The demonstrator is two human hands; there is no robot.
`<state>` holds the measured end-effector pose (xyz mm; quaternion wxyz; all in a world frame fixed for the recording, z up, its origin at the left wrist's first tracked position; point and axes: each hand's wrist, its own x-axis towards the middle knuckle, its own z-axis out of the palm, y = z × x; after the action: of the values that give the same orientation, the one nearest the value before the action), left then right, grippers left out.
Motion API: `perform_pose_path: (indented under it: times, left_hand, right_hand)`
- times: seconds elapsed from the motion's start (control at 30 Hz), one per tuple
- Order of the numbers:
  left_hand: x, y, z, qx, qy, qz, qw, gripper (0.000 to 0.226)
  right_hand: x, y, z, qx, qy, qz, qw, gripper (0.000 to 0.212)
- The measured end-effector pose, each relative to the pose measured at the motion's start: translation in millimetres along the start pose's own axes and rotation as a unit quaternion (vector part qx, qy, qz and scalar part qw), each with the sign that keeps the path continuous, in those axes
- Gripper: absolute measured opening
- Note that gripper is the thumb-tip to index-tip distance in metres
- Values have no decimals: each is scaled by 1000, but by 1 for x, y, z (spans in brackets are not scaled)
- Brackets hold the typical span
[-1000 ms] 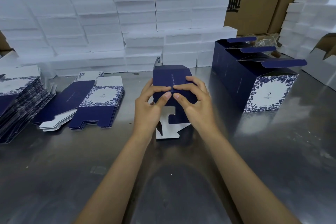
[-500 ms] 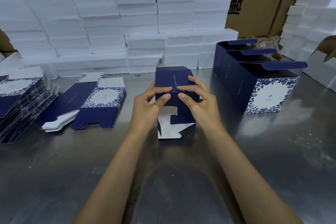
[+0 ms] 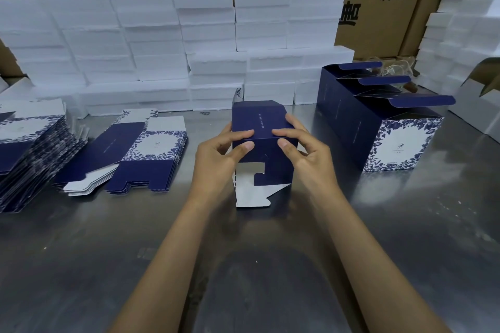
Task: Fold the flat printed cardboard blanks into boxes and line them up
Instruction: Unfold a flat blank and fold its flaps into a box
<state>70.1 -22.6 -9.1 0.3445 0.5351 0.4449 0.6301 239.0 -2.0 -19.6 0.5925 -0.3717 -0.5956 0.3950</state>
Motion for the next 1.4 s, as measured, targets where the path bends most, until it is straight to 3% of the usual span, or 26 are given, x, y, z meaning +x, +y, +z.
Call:
perform_pose_path:
  times: [0.13,0.23,0.4,0.5,0.57,0.67,0.8,0.9,1.0,1.07,1.17,1.23,1.3,1.4]
  left_hand:
    - [0,-2,2,17,11,17,1000,23]
    - [0,-6,4,55,24,32,998,26]
    - [3,-12,-7,98,87,38,991,31]
    - [3,-15,-7,15,116,-38,992,35]
    - [0,-17,-1,-56,112,-133,983,37]
    - [-5,-17,9,-111,62,-234,964,40]
    - [-15,-17,23,-27,-67,-303,950,33]
    - [-24,-16,29,-43,-198,-379,903,18]
    - [-25,-12,27,10,-280,-401,872,23]
    - [-23,-6,23,89,-265,-386,879,26]
    - [-17,3,12,209,-129,-319,916,28]
    - [-12,9,4,188,-11,-226,956,29]
    - [-9,15,-2,117,85,-75,987,29]
    - [-11,17,-2,107,125,66,984,17]
  right_hand:
    - [4,4,1,-37,1,-14,999,17]
    - [3,12,-2,34,-22,7,999,29]
    - [7,25,-13,53,77,193,977,48]
    - [10,26,-11,112,34,275,954,50]
    - [7,20,-6,130,3,253,959,47]
    - [1,7,-3,82,3,143,986,33]
    - [-3,-4,-7,7,-10,17,1000,30]
    - [-3,-5,-9,-67,-27,-7,997,35]
    - [-5,-4,-9,-117,-66,3,991,32]
    - [-5,-4,-8,-114,-82,4,990,33]
    - [-6,-6,-8,-95,-89,13,991,33]
    - [-6,-5,-10,-99,-90,15,991,34]
    - [-6,-7,-10,-105,-92,13,990,34]
    - [-7,-8,-9,-106,-97,12,990,34]
